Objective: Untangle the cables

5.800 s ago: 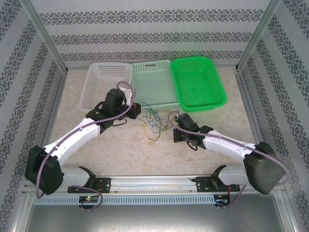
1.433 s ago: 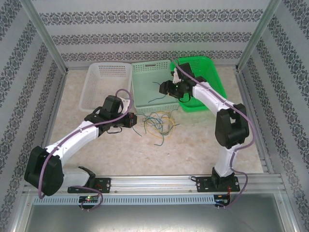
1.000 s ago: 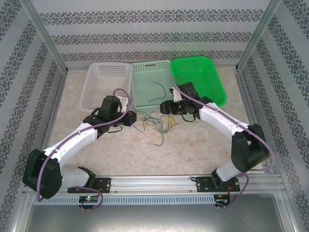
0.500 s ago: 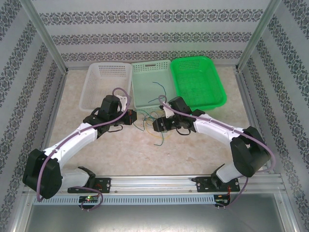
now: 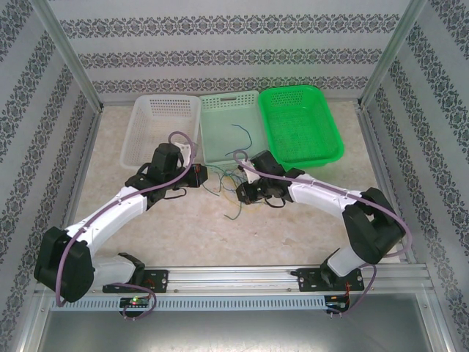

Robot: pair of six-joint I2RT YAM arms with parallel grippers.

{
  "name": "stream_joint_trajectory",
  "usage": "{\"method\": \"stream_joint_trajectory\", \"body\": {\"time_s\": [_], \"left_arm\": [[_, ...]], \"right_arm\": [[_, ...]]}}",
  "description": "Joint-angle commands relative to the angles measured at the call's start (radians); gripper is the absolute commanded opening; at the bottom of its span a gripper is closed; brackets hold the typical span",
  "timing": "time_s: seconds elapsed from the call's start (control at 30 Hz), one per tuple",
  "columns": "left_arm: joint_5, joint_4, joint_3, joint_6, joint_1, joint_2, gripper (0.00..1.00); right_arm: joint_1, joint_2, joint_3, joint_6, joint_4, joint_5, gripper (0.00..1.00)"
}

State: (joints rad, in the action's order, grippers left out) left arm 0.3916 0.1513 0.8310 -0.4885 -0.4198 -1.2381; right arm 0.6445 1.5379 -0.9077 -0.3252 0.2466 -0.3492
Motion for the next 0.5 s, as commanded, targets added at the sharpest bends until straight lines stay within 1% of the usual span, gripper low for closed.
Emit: {"method": "stream_joint_trajectory", "body": {"time_s": [0.0, 0.23, 0.37, 0.47], "left_arm": [[-0.025, 0.012, 0.057, 0.002, 0.042, 0.050, 0.03], [-0.039, 0.062, 0.095, 0.028, 0.093, 0.084, 0.04], [-0.076, 0.150, 0.100, 0.040, 0.102, 0.060, 0.04], [-0.095, 0.209, 0.096, 0.038, 0.112, 0.039, 0.04]], "right_arm": [[0.006, -0.059, 0.054, 0.002, 0.039, 0.069, 0.10], [0.006, -0.126, 0.108, 0.000, 0.047, 0.066, 0.08], [0.004, -0.214, 0.134, 0.006, 0.029, 0.078, 0.08], [-0.001, -0.276, 0.149, 0.015, 0.054, 0.121, 0.09]]}}
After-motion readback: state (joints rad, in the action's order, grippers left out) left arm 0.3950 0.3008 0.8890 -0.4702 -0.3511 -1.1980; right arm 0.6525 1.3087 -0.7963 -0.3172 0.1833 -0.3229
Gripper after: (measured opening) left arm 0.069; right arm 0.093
